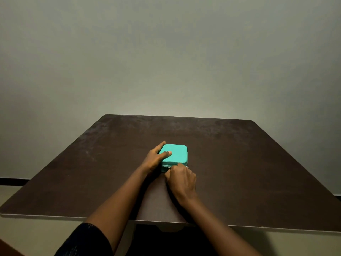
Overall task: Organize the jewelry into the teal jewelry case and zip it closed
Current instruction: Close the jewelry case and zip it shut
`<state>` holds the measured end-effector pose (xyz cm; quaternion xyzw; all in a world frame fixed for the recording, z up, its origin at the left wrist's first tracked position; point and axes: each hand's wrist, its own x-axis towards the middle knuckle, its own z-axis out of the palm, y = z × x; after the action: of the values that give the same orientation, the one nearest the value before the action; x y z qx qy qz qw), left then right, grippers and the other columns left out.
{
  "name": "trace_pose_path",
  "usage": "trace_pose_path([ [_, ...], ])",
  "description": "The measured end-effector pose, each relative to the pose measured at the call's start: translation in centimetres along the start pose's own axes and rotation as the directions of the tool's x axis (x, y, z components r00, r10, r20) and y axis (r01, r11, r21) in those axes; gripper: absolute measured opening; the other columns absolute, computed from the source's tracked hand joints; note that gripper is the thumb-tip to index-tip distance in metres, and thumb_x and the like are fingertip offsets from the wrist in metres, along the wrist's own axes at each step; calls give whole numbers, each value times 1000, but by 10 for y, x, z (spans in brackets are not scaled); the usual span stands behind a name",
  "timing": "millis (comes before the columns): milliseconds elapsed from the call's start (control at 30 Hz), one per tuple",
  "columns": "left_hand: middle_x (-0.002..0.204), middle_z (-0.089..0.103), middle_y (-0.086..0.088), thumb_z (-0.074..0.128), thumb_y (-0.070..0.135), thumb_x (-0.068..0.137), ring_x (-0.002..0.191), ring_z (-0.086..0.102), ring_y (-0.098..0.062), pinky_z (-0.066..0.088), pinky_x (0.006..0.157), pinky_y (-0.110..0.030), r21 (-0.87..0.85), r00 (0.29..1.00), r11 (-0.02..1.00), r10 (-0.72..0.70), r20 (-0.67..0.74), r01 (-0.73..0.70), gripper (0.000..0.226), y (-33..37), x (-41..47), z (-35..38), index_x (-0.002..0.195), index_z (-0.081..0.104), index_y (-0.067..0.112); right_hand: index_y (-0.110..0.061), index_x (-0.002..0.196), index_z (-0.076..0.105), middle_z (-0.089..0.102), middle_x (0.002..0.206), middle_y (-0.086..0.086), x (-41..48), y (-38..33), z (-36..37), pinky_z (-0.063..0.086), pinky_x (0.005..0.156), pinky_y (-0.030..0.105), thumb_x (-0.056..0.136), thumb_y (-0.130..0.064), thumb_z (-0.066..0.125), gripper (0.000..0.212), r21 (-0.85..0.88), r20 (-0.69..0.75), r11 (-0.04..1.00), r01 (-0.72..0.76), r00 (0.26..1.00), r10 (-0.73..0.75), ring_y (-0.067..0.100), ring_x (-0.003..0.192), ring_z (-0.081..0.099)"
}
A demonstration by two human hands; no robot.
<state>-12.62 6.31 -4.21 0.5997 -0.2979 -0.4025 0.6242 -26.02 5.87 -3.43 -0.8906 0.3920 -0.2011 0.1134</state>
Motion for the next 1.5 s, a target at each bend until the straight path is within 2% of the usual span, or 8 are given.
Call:
trace_pose_path([
  [100, 124, 52, -9, 60, 11, 89, 95, 61, -24, 52, 83, -38, -18, 1000, 1000, 4, -8, -4, 61, -3, 1, 1, 144, 35, 24, -4, 108, 62, 62, 113, 13, -1, 11, -7, 47, 80, 32, 93, -25, 40, 34, -22, -39, 1000, -15, 999, 14, 29, 103, 59],
  [367, 131, 50, -15, 60, 6, 88, 97, 60, -28, 49, 86, -40, -62, 999, 997, 35, -39, -37, 62, -6, 3, 4, 143, 36, 20, -5, 97, 65, 62, 104, 9, 3, 39, -16, 42, 72, 30, 92, -27, 39, 34, -124, -59, 992, -24, 998, 17, 28, 97, 59],
  [533, 126, 51, -13, 59, 3, 88, 86, 63, -23, 53, 68, -27, -63, 998, 997, 45, -41, -47, 62, -5, 4, 6, 143, 37, 19, -6, 92, 66, 62, 102, 9, 13, 55, -19, 45, 73, 33, 90, -26, 40, 32, -131, -68, 990, -46, 997, 37, 29, 96, 59],
  [900, 137, 47, -13, 62, 4, 85, 101, 61, -27, 52, 74, -28, -48, 997, 996, 69, -45, -71, 67, -9, 7, 3, 144, 34, 20, -7, 95, 66, 61, 110, 10, 64, 77, -20, 45, 82, 37, 92, -29, 41, 33, -125, -21, 991, -39, 999, 37, 33, 104, 57],
  [1067, 144, 39, -10, 62, 1, 85, 117, 55, -29, 51, 82, -29, -65, 995, 994, 81, -65, -85, 73, -9, 7, 5, 147, 28, 17, -13, 99, 67, 61, 110, 7, 89, 86, -18, 45, 80, 37, 94, -35, 42, 33, -147, 16, 989, 34, 999, -32, 31, 106, 57],
  [1200, 143, 39, -9, 63, 1, 84, 118, 54, -28, 49, 92, -35, -68, 995, 995, 64, -76, -69, 73, -10, 8, 4, 146, 28, 16, -19, 103, 66, 61, 109, 3, 102, 93, -14, 45, 76, 35, 94, -37, 42, 32, -190, 41, 974, 126, 992, -120, 28, 106, 56],
  [1367, 141, 42, -8, 72, 16, 68, 117, 56, -29, 50, 94, -38, -53, 997, 997, 51, -63, -54, 89, -14, 10, 1, 145, 30, 18, -19, 99, 67, 61, 103, 0, 116, 90, -8, 41, 67, 30, 95, -34, 39, 32, -226, 50, 947, 230, 973, -225, 24, 102, 56],
  [1500, 138, 45, -9, 72, 11, 74, 115, 57, -30, 50, 93, -40, -71, 997, 996, 44, -57, -48, 81, -13, 12, 1, 144, 33, 18, -20, 111, 65, 61, 106, 2, 128, 91, -11, 50, 75, 38, 95, -33, 44, 29, -208, 155, 930, 302, 949, -274, 23, 105, 53],
])
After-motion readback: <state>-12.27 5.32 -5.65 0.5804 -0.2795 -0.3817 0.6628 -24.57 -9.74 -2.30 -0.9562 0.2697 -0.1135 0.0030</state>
